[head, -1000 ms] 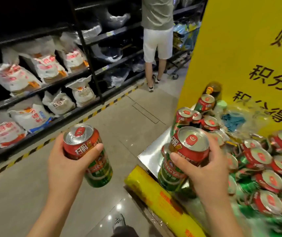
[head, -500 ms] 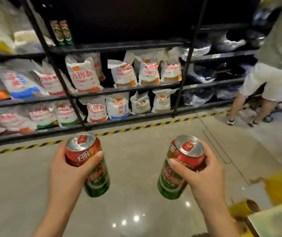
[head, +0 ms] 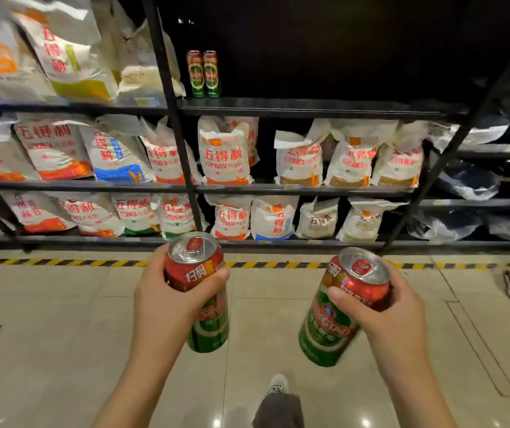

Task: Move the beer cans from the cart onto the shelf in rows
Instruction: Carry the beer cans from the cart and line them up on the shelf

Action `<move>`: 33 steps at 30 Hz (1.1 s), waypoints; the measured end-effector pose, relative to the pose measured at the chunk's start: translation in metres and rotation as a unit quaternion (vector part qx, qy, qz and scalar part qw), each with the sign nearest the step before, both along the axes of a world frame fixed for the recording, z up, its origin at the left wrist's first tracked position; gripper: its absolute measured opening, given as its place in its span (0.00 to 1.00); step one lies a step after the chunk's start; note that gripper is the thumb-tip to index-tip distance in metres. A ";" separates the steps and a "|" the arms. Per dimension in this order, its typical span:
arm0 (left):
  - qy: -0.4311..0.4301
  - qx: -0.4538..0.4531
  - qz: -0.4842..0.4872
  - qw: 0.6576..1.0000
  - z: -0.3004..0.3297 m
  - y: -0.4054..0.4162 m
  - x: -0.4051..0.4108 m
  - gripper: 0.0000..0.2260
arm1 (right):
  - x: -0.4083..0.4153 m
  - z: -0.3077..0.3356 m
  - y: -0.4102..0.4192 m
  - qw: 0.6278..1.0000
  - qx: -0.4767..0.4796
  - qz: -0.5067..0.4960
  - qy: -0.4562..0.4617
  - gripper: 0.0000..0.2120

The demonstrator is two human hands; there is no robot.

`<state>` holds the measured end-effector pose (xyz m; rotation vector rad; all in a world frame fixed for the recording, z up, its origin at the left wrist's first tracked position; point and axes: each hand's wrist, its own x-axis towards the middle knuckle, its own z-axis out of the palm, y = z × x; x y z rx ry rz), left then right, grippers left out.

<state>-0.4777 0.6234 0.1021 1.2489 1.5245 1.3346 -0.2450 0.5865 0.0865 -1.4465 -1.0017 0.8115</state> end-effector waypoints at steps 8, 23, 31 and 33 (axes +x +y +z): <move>-0.010 -0.001 0.010 1.000 0.016 0.146 0.024 0.22 | 0.020 0.009 0.173 0.998 0.018 0.041 -0.031 0.32; 0.000 -0.031 0.112 0.993 -0.014 0.382 -0.049 0.26 | -0.046 0.001 0.442 0.987 0.001 0.148 -0.060 0.27; -0.002 -0.017 0.048 0.999 -0.004 0.548 -0.088 0.23 | -0.102 0.012 0.586 0.992 0.011 0.116 -0.043 0.32; 0.011 -0.002 0.026 1.000 0.000 0.585 -0.090 0.22 | -0.110 0.012 0.618 0.993 0.012 0.107 -0.044 0.31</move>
